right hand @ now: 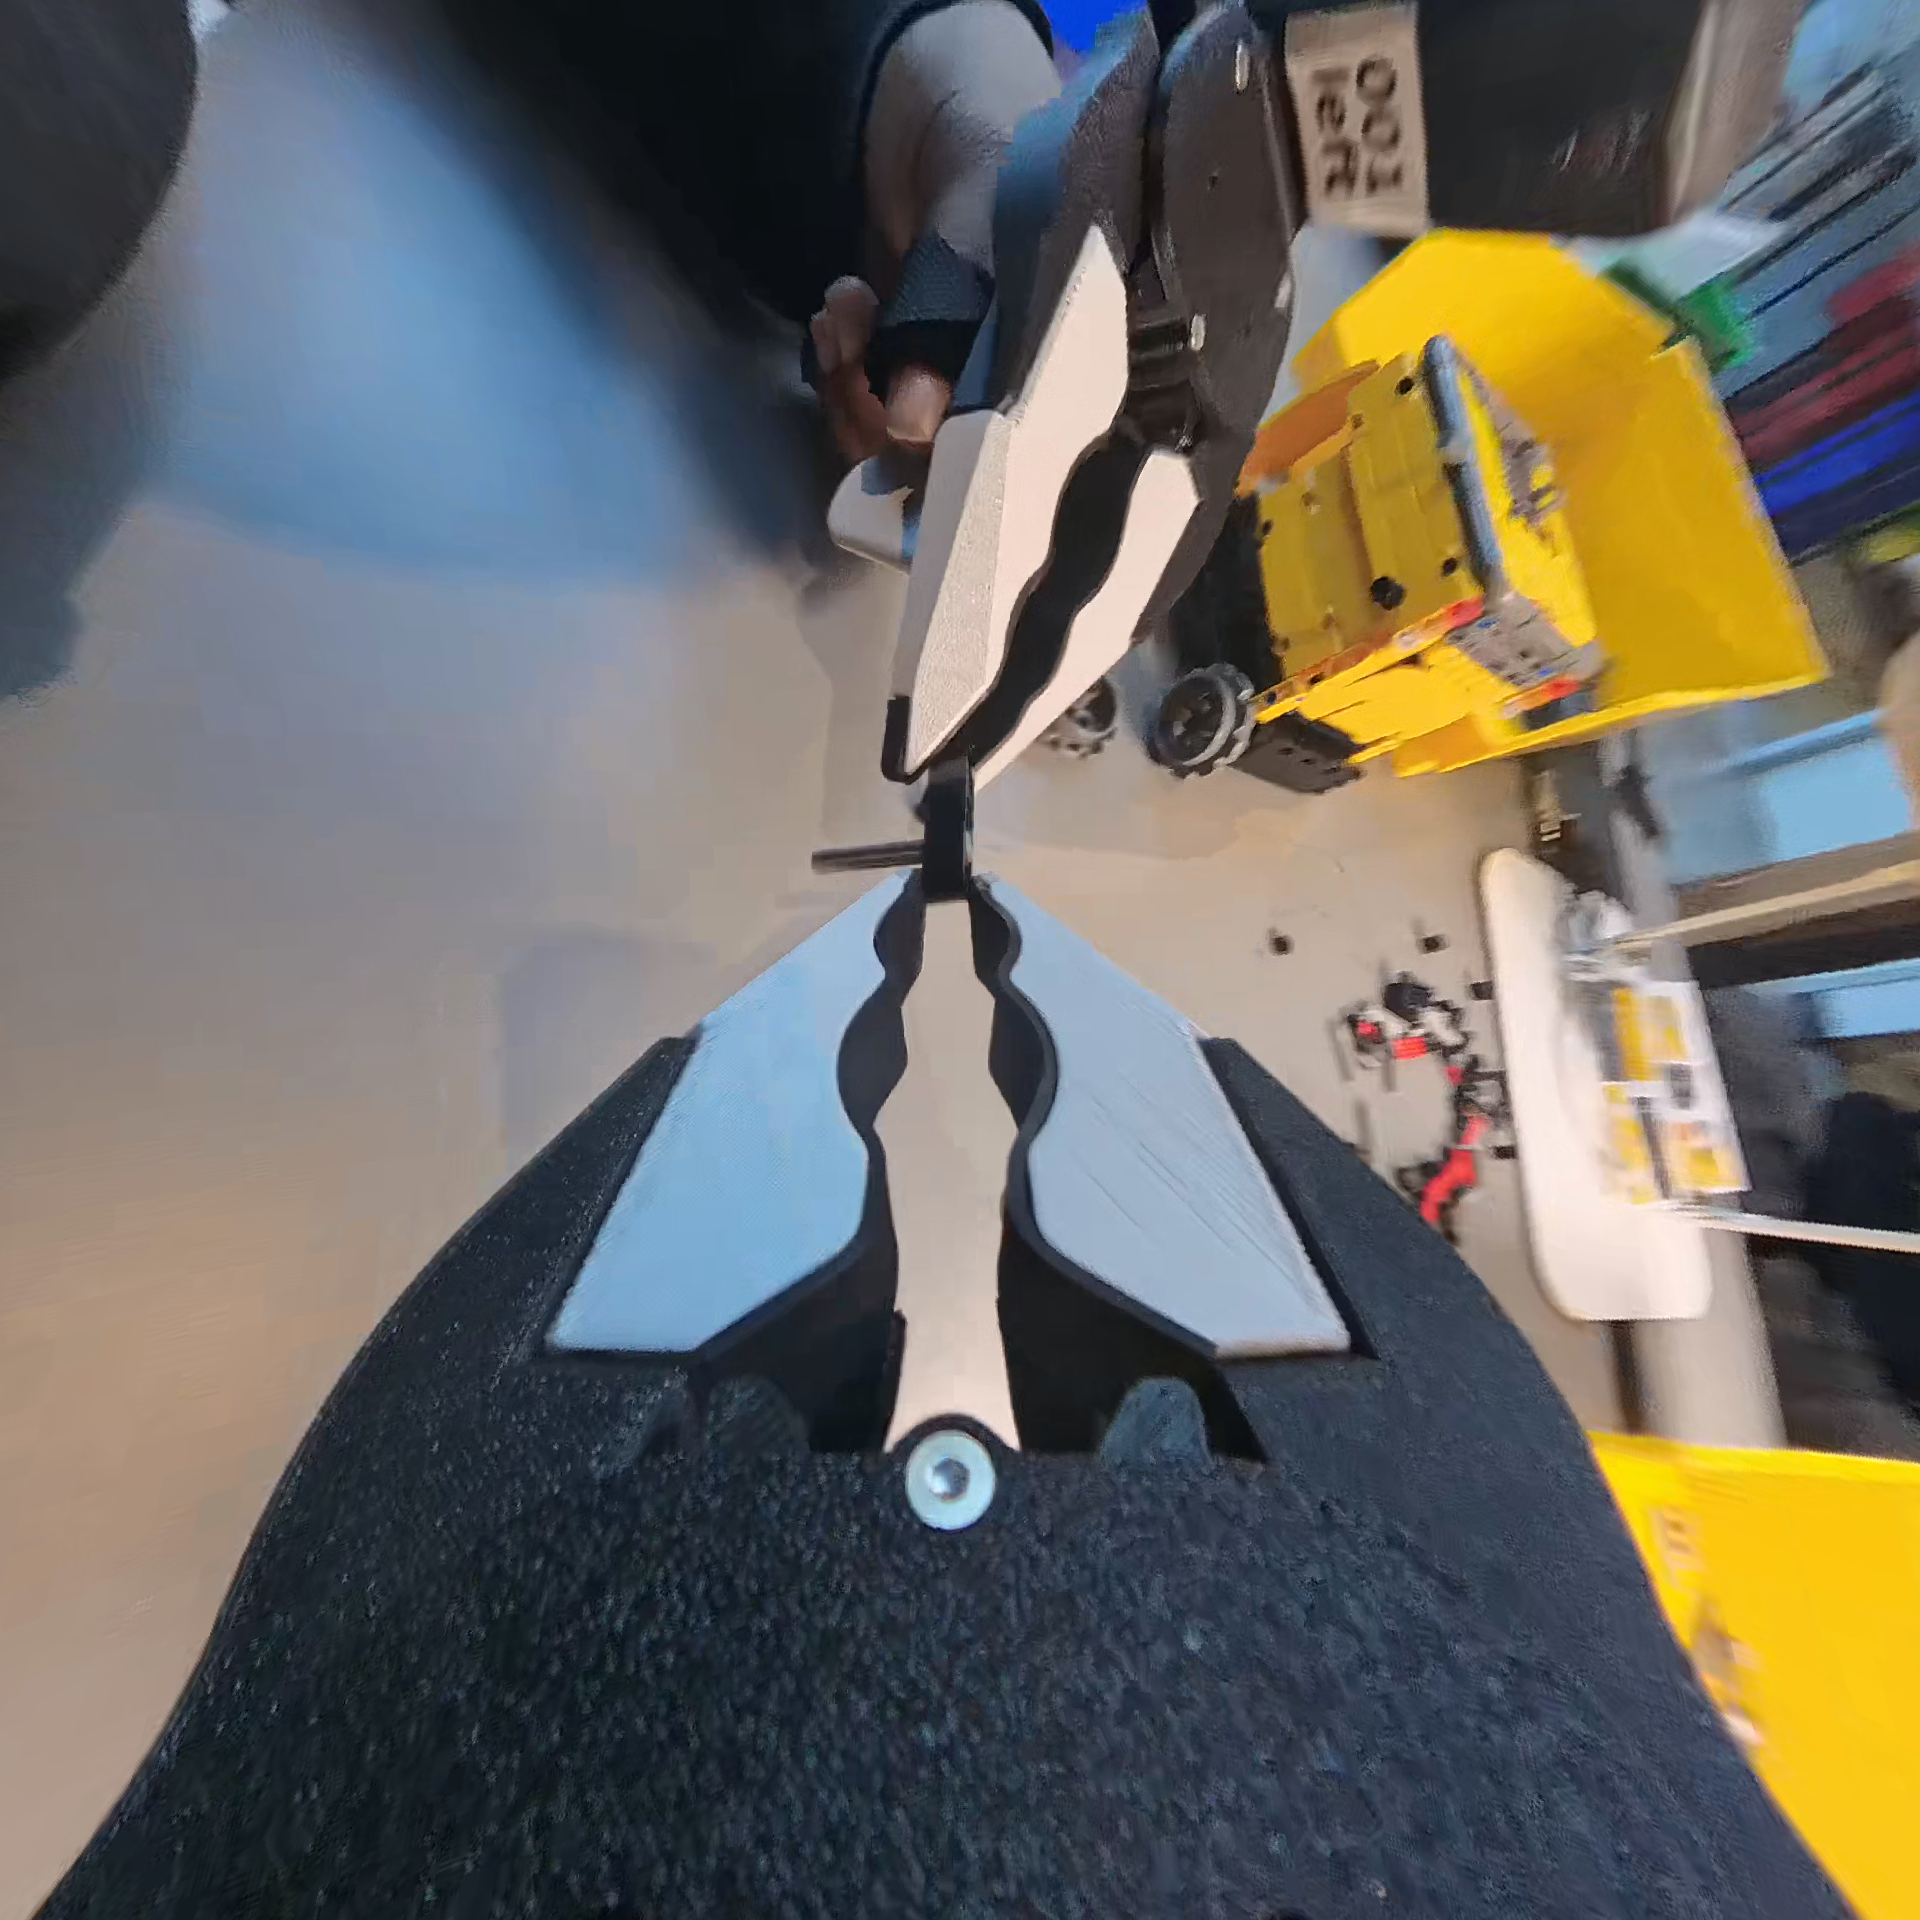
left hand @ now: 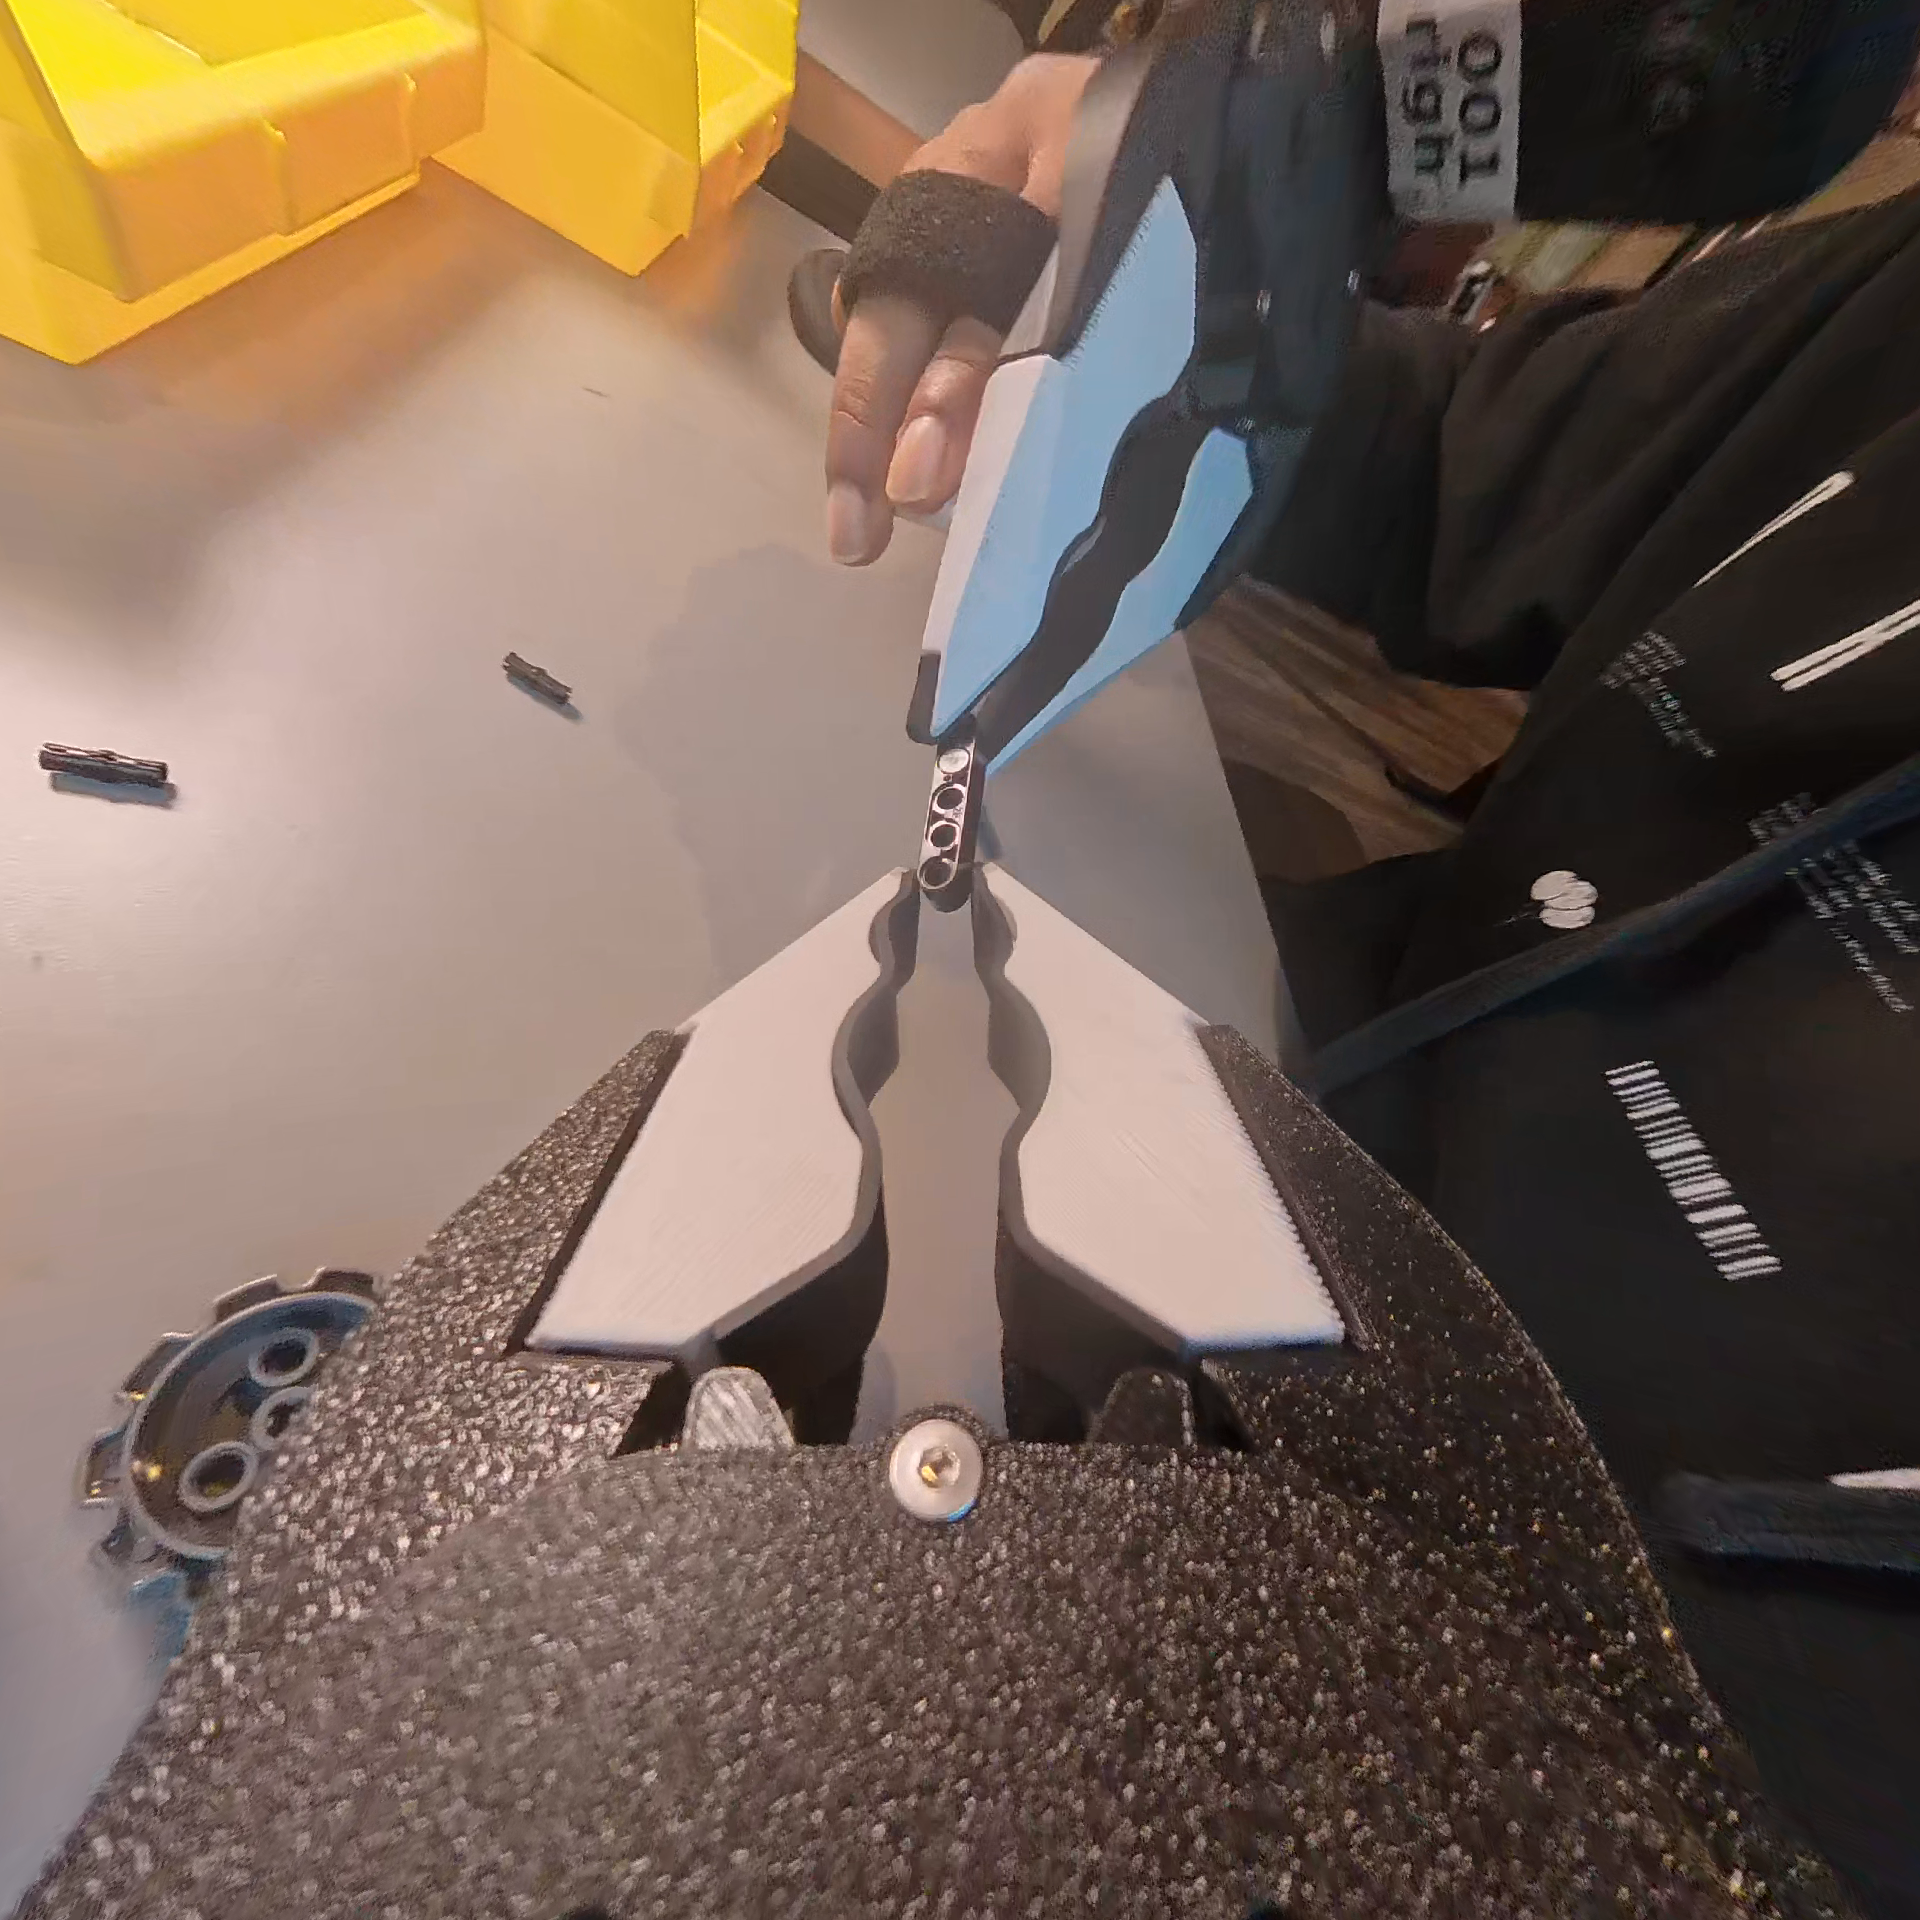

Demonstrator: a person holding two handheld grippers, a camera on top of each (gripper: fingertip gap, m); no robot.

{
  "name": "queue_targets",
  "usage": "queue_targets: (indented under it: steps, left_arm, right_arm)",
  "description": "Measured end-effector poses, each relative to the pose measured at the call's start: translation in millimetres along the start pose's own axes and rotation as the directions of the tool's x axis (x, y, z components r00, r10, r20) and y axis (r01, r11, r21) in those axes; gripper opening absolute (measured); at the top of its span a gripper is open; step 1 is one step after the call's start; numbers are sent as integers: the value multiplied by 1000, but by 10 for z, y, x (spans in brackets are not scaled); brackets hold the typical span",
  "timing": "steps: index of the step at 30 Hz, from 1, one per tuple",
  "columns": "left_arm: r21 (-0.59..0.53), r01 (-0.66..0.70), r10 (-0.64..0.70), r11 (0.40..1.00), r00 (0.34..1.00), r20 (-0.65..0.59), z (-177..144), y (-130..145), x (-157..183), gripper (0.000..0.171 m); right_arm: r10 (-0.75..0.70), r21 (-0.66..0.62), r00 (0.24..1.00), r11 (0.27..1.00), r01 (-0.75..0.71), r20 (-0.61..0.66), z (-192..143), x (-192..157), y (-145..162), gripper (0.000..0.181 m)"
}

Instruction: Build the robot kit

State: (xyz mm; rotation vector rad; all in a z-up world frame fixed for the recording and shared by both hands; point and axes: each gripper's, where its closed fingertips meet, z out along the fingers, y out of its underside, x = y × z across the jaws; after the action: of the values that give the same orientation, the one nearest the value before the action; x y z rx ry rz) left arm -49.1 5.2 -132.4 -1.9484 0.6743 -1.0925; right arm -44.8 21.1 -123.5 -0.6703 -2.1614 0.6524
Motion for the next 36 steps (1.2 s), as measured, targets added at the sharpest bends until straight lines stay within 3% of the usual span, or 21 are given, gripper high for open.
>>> queue_targets:
  steps: [4,8,11,14,17,21,24,26,28,31,36]
  left_arm:
    - [-65,-135,141,989,985,99,32,59,-61,17]
    - [-134,-241,257,961,960,116,128,128,1,19]
    - [-214,-264,297,940,945,139,182,240,-41,10]
    - [-246,-240,286,939,943,171,178,280,-103,7]
    - [-248,-195,246,949,950,193,168,290,-163,5]
    - [-268,-191,256,944,938,232,176,283,-223,5]
    - [-288,-201,275,937,929,247,186,288,-245,5]
    - [-286,-190,264,939,932,248,184,285,-257,5]
    - [-280,-181,253,943,935,250,173,266,-268,5]
    - [-272,-172,242,947,938,247,170,248,-267,5]
    - [-266,-158,223,951,946,236,176,258,-244,5]
  right_arm:
    - [211,-72,943,977,-199,258,1,-122,183,8]
    - [416,-92,763,898,-430,494,51,-223,143,8]
    - [464,-78,684,854,-515,563,116,-219,114,8]
    - [481,-69,666,836,-545,570,167,-235,154,8]
    - [490,-37,705,833,-552,513,212,-238,196,8]
    - [448,15,832,878,-478,328,236,-189,290,11]
    - [285,45,951,955,-292,121,182,-139,347,19]
    - [139,62,990,988,-139,11,118,-153,282,21]
    - [-21,38,997,999,24,-69,103,-220,225,30]
    - [-248,-29,948,969,247,-200,140,-250,158,43]
    - [-352,-78,892,935,345,-284,214,-231,100,9]
